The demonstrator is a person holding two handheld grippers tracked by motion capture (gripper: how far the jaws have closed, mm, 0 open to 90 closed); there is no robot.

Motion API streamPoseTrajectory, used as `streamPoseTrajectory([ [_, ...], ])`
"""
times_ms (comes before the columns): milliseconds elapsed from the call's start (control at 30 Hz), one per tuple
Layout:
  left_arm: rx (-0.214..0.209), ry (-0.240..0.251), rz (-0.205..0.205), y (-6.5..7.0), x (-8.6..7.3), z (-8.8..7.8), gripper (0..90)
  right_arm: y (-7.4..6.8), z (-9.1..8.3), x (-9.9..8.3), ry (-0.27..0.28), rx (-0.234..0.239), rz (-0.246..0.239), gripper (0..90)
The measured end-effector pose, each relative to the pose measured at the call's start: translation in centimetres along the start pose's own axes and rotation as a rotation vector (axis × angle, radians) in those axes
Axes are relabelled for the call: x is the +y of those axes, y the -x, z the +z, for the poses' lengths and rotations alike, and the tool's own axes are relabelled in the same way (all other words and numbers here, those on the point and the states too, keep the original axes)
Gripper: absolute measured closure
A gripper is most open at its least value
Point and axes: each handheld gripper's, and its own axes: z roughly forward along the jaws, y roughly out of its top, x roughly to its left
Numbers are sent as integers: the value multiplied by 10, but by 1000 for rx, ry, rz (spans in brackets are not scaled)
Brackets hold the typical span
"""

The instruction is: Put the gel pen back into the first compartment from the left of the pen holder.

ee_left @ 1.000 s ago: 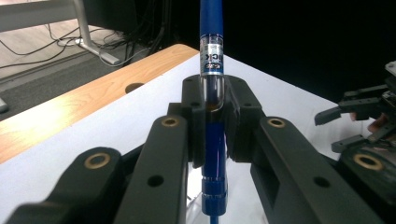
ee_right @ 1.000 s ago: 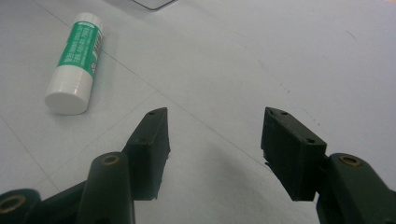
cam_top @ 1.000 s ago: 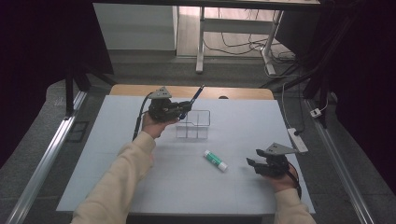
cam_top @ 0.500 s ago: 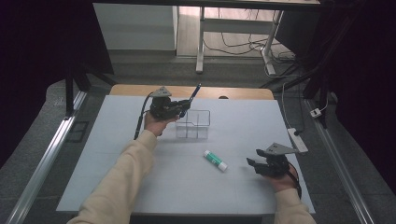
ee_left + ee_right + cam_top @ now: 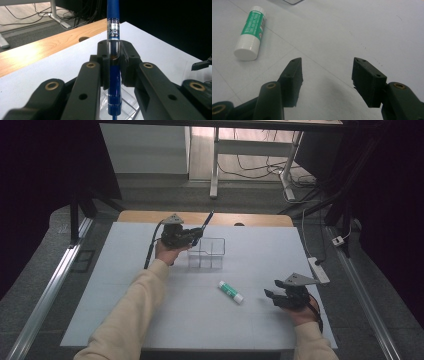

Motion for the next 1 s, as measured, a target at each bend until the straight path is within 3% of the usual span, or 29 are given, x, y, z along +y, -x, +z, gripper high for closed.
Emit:
streamPoseTrajectory([
  [533,3,2,-14,-3,-18,-1,780,-1,0,0,-1,3,-4,416],
  [567,-11,6,-19,-3,-20,-3,760,-1,0,0,-1,4,-4,416],
  [667,-28,2,-38,-4,-26,-8,506,-1,0,0,1,5,-7,415],
  [767,-22,-27,-29,-5,-29,-13,360,-1,0,0,2,6,-6,415],
  [833,-27,-30,-28,-3,-29,-17,311,-1,0,0,-2,5,-9,415],
  [1000,-29,-26,-3,4,-25,-21,303,-2,0,1,-5,0,-11,415],
])
